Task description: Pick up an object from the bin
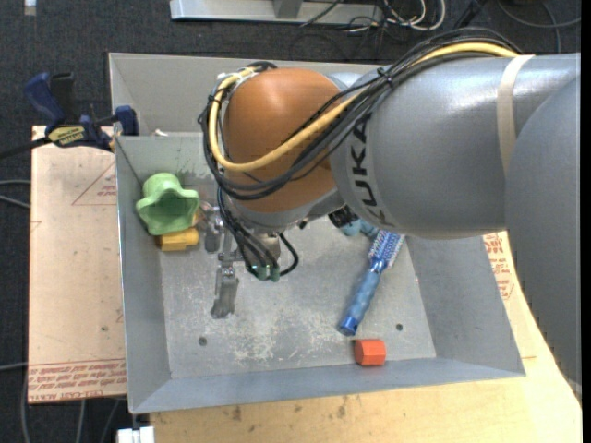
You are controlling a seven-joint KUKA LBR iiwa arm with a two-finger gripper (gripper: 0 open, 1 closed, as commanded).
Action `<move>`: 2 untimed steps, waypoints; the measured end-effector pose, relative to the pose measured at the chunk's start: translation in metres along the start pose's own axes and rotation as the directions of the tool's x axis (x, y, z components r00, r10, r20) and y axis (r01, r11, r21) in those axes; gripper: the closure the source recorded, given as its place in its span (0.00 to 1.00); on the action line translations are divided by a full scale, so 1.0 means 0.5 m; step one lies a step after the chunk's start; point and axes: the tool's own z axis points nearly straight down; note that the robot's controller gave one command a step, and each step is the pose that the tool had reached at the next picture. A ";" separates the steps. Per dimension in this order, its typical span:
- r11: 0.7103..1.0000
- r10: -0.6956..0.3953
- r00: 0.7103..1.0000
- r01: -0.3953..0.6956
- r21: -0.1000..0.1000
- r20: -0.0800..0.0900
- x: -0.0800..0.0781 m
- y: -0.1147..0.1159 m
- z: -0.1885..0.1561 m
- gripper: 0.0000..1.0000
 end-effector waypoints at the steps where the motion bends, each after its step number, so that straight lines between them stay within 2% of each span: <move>1: 0.999 -0.039 0.999 0.039 0.000 0.014 -0.203 -0.060 0.021 0.00; 2: 0.998 -0.068 0.998 0.068 0.012 0.006 -0.214 0.021 0.274 0.00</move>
Offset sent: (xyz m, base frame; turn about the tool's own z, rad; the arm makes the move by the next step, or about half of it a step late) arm 0.0983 -0.0271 -0.0104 -0.0430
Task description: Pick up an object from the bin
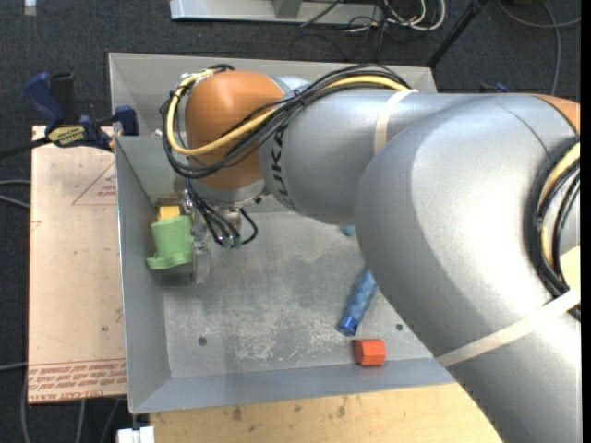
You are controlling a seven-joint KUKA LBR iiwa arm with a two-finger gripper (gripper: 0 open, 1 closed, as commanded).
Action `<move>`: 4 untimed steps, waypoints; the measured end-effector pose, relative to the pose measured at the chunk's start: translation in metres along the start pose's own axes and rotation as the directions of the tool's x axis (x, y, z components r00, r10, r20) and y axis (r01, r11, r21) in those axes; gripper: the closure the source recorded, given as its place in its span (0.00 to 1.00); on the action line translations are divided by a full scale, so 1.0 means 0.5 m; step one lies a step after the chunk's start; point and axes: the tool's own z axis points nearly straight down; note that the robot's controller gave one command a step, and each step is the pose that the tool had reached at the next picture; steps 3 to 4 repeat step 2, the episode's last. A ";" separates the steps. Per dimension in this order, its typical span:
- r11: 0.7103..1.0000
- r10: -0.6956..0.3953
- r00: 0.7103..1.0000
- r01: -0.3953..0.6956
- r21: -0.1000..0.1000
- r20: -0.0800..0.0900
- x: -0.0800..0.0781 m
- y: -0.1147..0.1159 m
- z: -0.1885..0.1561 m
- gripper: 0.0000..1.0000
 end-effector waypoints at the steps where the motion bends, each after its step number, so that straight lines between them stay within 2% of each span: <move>1: 1.000 0.003 1.000 -0.003 -0.004 -0.002 -0.001 0.002 -0.011 1.00; 2: 0.901 -0.434 0.901 0.434 -0.009 0.016 0.079 -0.006 -0.324 1.00; 4: 0.901 -0.434 0.901 0.434 -0.009 0.016 0.079 -0.006 -0.324 1.00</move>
Offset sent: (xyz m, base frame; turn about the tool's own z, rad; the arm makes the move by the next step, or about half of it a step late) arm 0.0000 0.0000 0.0000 0.0000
